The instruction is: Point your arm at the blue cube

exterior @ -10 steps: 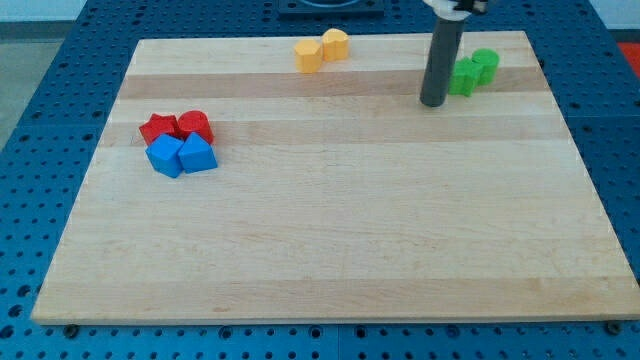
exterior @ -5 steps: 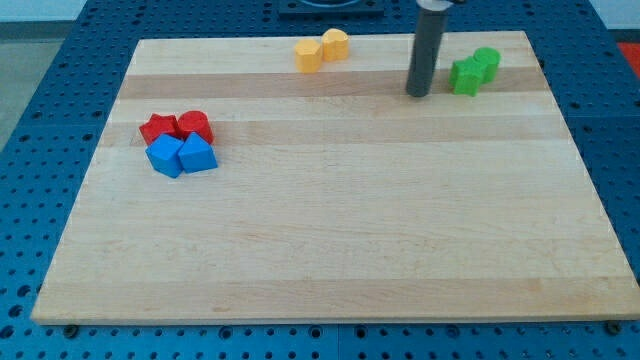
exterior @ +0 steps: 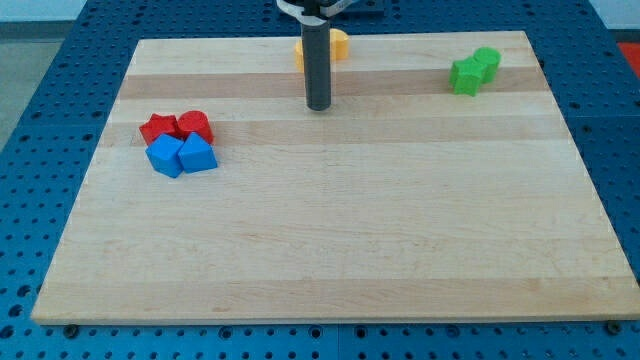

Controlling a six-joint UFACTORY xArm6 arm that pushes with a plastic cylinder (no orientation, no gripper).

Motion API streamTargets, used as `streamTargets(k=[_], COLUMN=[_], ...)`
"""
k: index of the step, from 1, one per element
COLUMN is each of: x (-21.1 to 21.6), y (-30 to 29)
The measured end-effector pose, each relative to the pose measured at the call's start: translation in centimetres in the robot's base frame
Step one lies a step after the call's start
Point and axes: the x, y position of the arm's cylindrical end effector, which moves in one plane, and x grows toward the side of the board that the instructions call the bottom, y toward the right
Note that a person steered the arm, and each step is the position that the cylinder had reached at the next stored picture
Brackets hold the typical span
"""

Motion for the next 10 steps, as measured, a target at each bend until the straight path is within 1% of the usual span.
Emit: streamTargets(k=[1,3,4,5,7,8,9,10], x=[0.0,1.1,1.4,6.1,16.9,16.9,16.9,16.3], y=[-0.3,-3.6,-3.7,-5.3,-9.4,-9.6,-13.6,-20.5])
